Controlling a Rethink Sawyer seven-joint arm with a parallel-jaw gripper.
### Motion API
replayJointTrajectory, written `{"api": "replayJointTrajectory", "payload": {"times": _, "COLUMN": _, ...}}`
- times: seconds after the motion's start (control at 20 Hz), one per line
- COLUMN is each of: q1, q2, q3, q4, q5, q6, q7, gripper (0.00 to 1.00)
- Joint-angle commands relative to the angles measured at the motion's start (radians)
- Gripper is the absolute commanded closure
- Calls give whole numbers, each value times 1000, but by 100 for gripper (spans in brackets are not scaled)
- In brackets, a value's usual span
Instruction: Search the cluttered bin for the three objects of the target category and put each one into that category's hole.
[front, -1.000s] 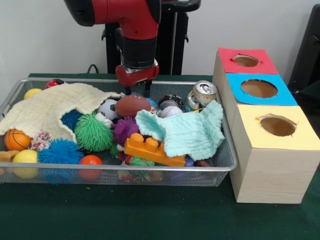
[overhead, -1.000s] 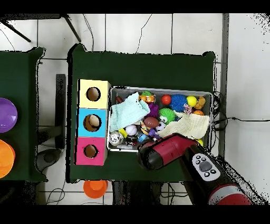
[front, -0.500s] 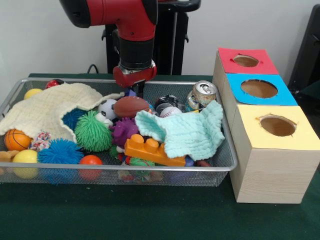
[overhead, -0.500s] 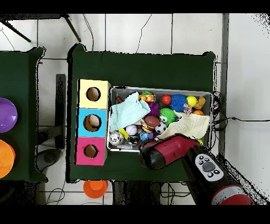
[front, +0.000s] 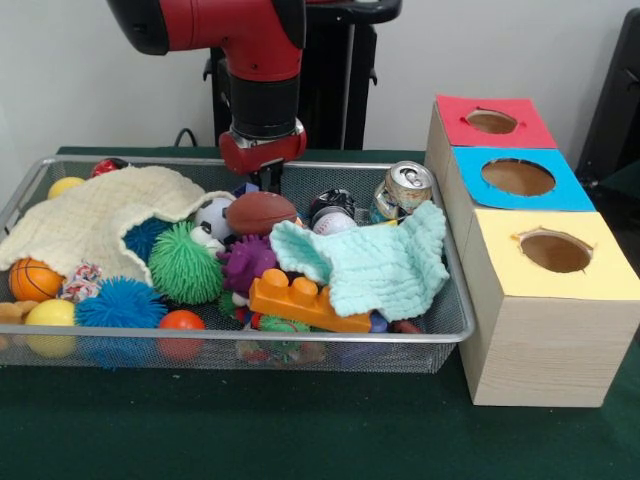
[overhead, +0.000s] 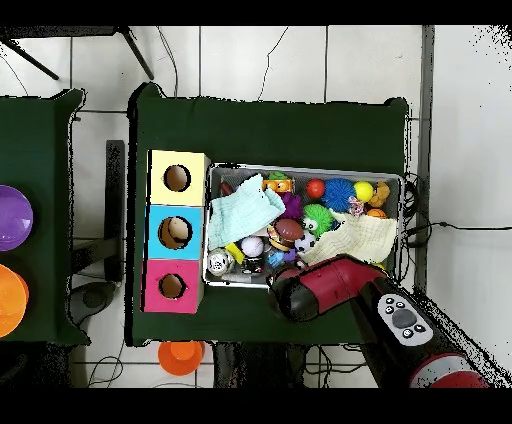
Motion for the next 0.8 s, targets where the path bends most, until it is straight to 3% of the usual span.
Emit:
{"api": "replayJointTrajectory", "payload": {"times": 0.05, "q1": -2, "q2": 34, "q3": 74, "q4": -55, "q5": -75, "q6": -95, "q7": -25, "gripper": 100}}
{"api": "replayJointTrajectory", "payload": {"times": 0.8, "q1": -105, "q2": -239, "q3": 229, "q4": 175, "q5": 69, "q6": 30, "q7": -87, "gripper": 100}}
